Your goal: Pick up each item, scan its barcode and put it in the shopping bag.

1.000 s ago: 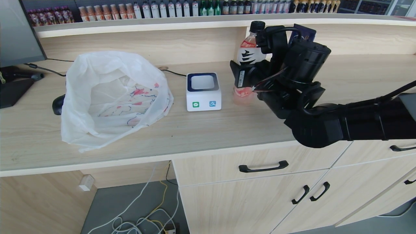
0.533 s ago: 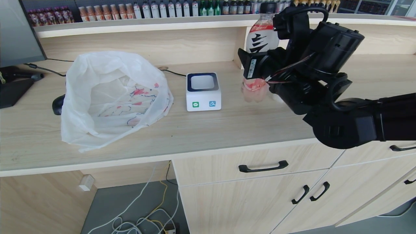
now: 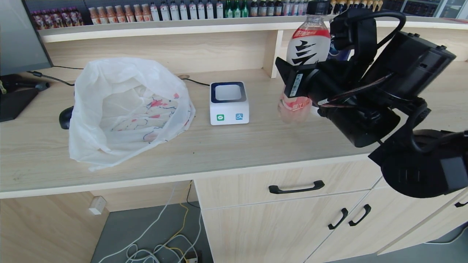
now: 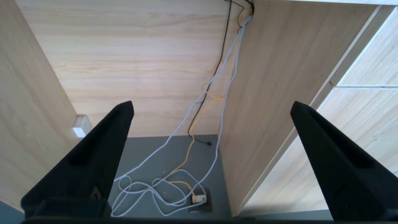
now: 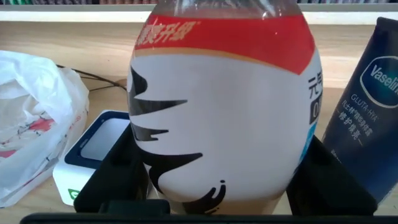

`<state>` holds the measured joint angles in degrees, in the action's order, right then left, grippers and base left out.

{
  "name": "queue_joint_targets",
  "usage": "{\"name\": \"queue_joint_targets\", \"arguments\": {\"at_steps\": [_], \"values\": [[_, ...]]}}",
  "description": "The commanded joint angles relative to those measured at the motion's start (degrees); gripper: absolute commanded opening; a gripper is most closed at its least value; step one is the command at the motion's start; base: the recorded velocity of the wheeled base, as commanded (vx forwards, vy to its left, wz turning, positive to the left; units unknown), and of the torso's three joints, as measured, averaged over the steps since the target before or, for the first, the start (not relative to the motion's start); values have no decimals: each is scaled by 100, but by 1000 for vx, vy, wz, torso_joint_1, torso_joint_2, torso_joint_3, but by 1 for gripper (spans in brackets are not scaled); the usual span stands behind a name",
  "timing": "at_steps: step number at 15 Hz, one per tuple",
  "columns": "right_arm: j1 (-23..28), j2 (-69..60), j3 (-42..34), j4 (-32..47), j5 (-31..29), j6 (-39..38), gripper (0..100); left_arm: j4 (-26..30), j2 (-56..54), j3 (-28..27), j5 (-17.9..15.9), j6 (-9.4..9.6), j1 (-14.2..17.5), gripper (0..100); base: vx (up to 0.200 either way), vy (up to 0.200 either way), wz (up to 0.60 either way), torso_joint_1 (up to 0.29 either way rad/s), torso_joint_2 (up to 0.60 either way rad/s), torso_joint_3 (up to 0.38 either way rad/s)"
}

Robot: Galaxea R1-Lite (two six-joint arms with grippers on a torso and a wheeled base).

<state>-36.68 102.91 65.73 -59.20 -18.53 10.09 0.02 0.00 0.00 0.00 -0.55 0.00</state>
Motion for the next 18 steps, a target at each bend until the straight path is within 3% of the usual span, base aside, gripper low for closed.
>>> {"name": "queue_joint_targets", "arguments": {"at_steps": [1,3,12,18], "values": [[-67,-149,-474,-382,7,72,0,-2,0,0,0,-7,0,100,0,0,0,0,0,0],[-67,-272,-816,-760,7,89,0,-2,0,0,9,2,0,100,0,0,0,0,0,0],[-463,-1107,-1730,-760,16,318,0,-2,9,0,0,2,0,100,0,0,0,0,0,0],[-1544,-1388,-2354,-962,-2,704,0,-2,0,0,9,2,0,100,0,0,0,0,0,0]]}}
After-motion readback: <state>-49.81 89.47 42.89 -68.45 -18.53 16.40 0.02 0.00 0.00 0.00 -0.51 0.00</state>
